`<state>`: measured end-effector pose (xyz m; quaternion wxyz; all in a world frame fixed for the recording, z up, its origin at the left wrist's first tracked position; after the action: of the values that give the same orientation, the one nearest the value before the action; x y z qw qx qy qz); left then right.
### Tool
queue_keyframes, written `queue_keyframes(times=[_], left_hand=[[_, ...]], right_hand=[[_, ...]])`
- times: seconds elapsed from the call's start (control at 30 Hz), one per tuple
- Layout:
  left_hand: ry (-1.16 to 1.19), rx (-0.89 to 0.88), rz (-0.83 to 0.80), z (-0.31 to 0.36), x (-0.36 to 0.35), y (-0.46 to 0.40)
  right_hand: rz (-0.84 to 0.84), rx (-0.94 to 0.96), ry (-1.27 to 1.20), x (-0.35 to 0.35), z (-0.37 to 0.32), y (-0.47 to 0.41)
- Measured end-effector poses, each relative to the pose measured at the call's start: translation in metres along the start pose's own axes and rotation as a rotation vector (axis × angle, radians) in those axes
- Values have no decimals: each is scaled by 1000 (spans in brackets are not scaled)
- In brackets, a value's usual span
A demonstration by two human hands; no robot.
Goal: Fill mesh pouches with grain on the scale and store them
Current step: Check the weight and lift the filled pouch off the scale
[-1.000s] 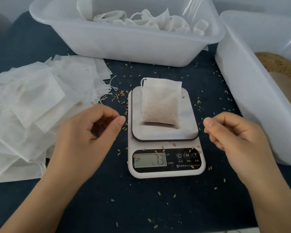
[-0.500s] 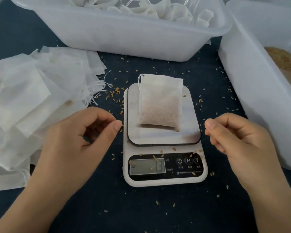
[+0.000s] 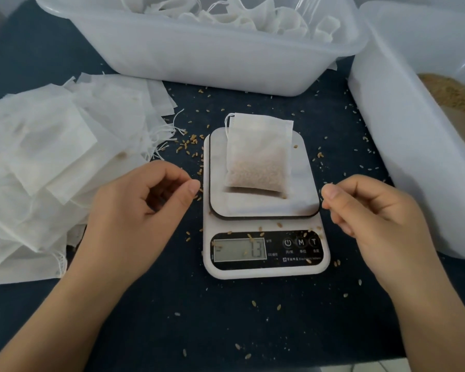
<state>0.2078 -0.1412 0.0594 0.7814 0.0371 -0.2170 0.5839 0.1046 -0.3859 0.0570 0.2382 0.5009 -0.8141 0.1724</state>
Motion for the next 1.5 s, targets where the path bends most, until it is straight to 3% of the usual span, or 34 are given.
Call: queue_keyframes(times=[0.83, 1.1, 1.5], left_hand=[[5, 20, 32, -9, 0, 3], [-8, 4, 23, -6, -1, 2], [14, -6, 10, -10, 1, 0]], right_hand=[[-67, -44, 40, -5, 4, 13], [-47, 18, 206, 0, -30, -47], [-419, 65, 484, -54, -60, -125]])
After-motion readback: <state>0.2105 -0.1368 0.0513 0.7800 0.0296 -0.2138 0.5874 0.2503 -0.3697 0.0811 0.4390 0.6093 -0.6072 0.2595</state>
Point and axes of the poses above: each hand's wrist, its own y-axis away from the middle knuckle, its own x-axis out of the back of the hand, z = x × y, the point moved 10 cm from there along -y, towards the middle knuckle, and after that the axes turned 8 degrees about y, right-handed, at the moved point
